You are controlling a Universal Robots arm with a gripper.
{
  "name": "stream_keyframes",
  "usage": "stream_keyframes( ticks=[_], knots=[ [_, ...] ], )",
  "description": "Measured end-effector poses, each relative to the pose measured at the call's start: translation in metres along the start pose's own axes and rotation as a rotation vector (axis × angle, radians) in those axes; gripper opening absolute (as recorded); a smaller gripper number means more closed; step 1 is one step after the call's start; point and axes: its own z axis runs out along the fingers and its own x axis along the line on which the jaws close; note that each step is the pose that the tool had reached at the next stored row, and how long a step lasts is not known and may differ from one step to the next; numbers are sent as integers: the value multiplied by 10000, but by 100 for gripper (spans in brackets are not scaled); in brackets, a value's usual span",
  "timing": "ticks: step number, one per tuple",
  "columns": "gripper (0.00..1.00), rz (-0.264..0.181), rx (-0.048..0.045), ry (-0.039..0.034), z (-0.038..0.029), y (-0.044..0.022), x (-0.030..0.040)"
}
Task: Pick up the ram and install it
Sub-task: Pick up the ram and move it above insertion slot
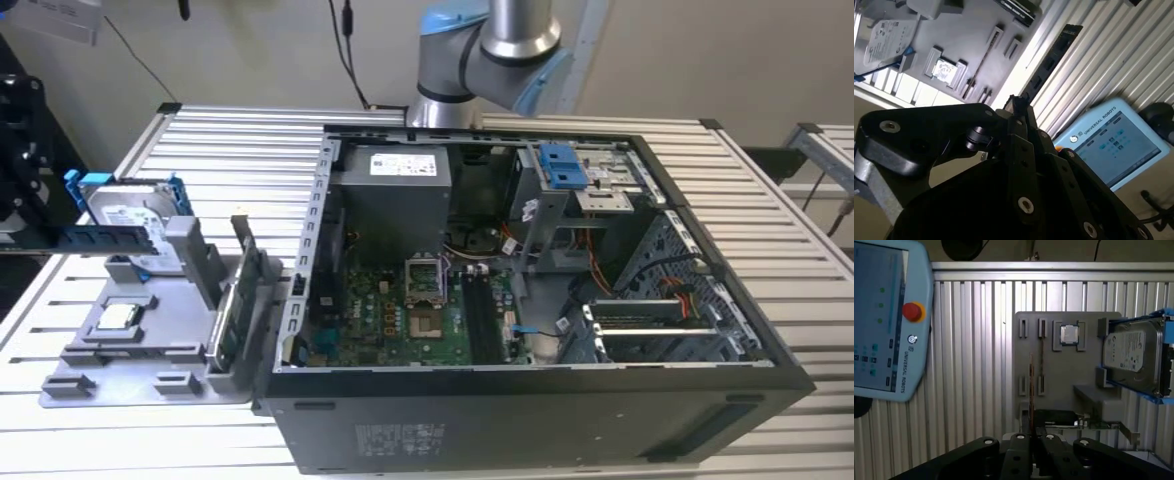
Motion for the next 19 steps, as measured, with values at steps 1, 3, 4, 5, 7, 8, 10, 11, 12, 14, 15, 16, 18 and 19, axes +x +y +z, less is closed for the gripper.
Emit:
stream_keyframes(
  ticks=[1,3,4,5,7,8,10,11,12,14,15,16,18,19],
  knots=[
    [14,0,-10,1,0,-26,0],
    [14,0,-31,1,2,-81,-1],
    [14,0,-42,1,3,-109,-1],
    [14,0,-54,1,4,-137,-1],
    [14,-1,-77,2,5,-194,-2],
    [14,0,-89,2,6,-223,-3],
    [14,1,-113,2,8,-283,-3],
    [14,1,-123,1,10,-311,-4],
    [14,0,-135,2,10,-341,-4],
    [14,0,-153,3,11,-395,-4],
    [14,0,-163,2,12,-423,-5],
    [14,0,-172,2,13,-450,-5],
    [14,0,-194,3,15,-512,-6],
    [14,0,-205,3,16,-544,-6]
  ],
)
